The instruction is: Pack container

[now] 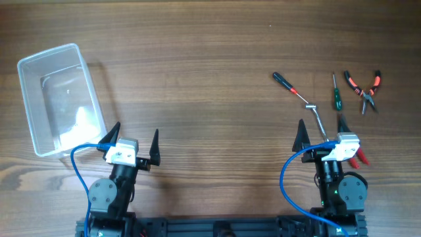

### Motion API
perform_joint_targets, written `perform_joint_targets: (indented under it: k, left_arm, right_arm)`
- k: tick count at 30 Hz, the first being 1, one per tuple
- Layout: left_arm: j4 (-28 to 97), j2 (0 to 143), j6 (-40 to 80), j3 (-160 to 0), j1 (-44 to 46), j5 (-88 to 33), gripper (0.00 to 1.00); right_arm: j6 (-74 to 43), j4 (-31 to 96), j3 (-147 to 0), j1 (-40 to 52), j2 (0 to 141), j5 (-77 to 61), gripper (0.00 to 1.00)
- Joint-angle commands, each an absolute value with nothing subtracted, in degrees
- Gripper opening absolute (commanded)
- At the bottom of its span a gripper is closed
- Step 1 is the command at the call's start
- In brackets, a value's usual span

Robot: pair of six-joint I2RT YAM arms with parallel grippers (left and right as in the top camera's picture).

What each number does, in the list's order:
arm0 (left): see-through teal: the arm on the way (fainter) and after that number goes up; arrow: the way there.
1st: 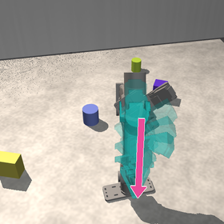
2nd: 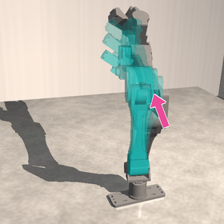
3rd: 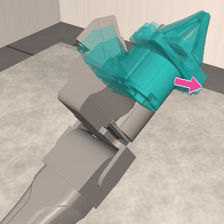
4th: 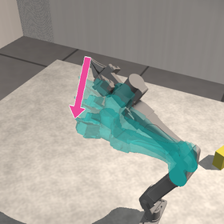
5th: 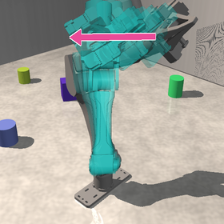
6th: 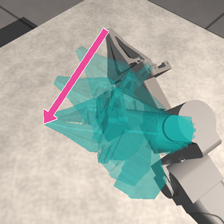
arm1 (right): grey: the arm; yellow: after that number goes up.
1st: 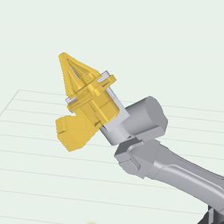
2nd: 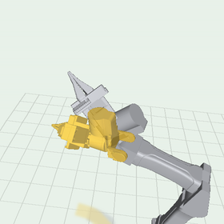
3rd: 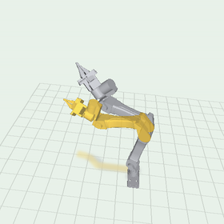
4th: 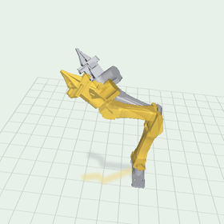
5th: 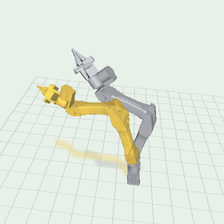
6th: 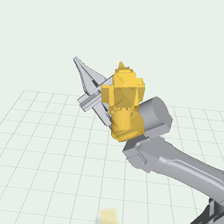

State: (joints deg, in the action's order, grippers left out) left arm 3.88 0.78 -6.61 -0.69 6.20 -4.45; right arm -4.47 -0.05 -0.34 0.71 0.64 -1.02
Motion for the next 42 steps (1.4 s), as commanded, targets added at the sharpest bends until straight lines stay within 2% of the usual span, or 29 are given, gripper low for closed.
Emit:
perform_joint_targets:
  k: [1, 36, 38, 42]
  left_arm:
    - [3.9, 0.5, -7.1, -0.3, 5.7, -5.7, 1.0]
    - [3.9, 0.5, -6.7, -0.3, 5.7, -5.6, 1.0]
    - [3.9, 0.5, -3.1, -0.3, 5.7, -5.5, 1.0]
    - [3.8, 0.5, 11.4, -0.3, 5.7, -5.5, 1.0]
  right_arm:
    - [-4.1, -0.4, -0.3, 0.9, 0.3, -0.2, 1.0]
    - [-4.7, -0.4, -0.3, 0.9, 0.3, -0.5, 1.0]
    - [-6.3, -0.2, -0.3, 0.9, 0.3, -1.3, 1.0]
    - [-16.8, -0.2, -0.3, 0.9, 1.3, -1.5, 1.0]
